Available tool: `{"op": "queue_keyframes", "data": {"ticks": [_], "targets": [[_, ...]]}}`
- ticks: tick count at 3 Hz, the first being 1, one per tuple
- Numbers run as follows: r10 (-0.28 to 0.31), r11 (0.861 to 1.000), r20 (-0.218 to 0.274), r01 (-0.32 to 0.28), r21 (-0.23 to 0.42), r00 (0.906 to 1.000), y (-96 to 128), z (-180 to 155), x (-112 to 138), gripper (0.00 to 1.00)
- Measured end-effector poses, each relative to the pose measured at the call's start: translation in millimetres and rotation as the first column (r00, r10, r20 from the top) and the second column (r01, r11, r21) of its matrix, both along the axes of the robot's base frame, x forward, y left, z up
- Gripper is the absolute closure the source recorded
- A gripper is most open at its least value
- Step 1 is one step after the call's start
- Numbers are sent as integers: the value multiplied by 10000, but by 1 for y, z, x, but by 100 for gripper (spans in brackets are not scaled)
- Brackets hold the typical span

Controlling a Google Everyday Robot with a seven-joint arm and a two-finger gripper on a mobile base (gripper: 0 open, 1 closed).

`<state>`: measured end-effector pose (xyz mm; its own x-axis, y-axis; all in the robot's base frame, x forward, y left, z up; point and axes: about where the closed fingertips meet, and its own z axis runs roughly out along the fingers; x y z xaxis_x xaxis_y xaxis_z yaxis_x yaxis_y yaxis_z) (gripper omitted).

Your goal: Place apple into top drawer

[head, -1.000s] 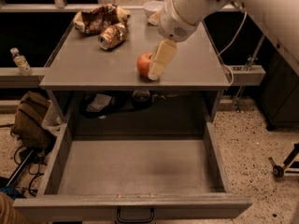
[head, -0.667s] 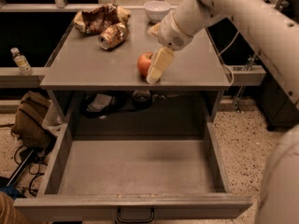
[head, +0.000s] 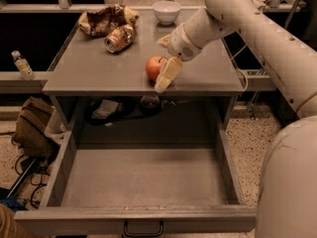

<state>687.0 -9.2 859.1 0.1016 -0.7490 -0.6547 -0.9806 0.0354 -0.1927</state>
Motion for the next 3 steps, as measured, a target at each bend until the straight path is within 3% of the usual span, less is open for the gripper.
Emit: {"op": "queue_keyframes", "data": {"ticks": [1, 2, 3], "targets": [[191, 9998, -168, -191, 16, 9997, 9, -12, 7, 0], [427, 9990, -589, -418, 168, 9973, 21, -29, 18, 18], [439, 9989, -616, -428, 187, 9971, 21, -28, 19, 41]]}}
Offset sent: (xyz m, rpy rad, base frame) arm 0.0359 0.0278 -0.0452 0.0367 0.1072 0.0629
